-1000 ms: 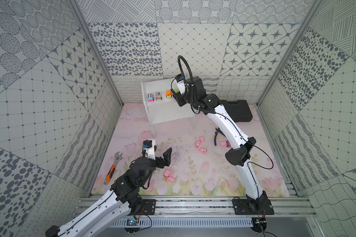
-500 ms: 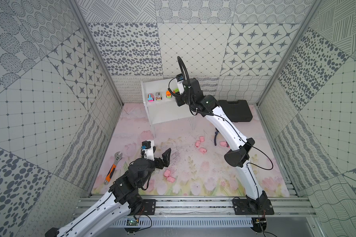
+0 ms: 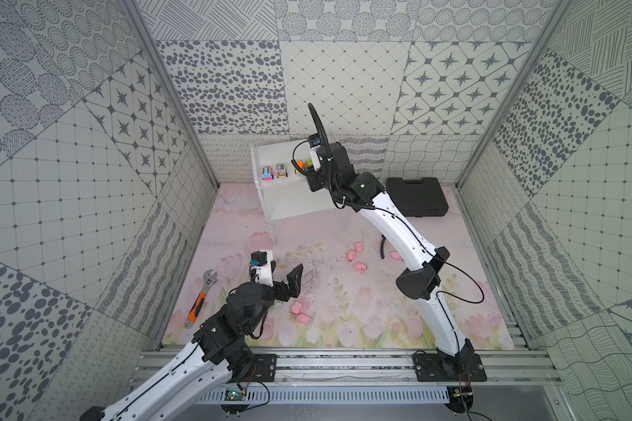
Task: Organize plastic toys on shelves
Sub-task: Place the plastic toy on the shelf.
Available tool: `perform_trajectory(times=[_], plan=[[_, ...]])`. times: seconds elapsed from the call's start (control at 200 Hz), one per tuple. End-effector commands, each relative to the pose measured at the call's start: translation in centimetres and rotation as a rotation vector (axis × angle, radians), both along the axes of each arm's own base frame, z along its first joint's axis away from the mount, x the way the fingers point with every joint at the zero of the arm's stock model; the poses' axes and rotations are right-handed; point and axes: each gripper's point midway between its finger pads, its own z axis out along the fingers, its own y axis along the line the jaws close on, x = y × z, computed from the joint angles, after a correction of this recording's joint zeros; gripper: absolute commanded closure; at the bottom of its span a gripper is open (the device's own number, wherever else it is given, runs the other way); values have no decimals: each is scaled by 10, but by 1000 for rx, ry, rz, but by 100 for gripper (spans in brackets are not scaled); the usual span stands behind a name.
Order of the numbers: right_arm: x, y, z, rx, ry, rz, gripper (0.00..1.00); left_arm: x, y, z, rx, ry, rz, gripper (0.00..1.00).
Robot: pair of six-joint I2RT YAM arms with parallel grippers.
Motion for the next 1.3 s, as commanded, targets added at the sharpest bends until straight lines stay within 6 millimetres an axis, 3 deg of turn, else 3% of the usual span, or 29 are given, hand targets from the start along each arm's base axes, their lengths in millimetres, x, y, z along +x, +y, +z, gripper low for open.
perform_trajectory(times=[0.0, 0.47, 0.61, 0.92, 1.296], plan=[[6, 3, 2, 22, -35, -61, 64, 0, 5, 0, -1, -2, 22, 3], [3, 3, -8, 45, -9, -118, 65, -1, 4, 1, -9, -1, 16, 3], [-1, 8, -7, 56, -6, -93, 61, -1, 4, 1, -6, 2, 16, 3], [-7, 5, 7, 77, -21, -80, 56, -1, 4, 2, -7, -1, 15, 3], [-24, -1, 37, 101, -56, -51, 52, 0, 4, 1, -2, -1, 15, 3]])
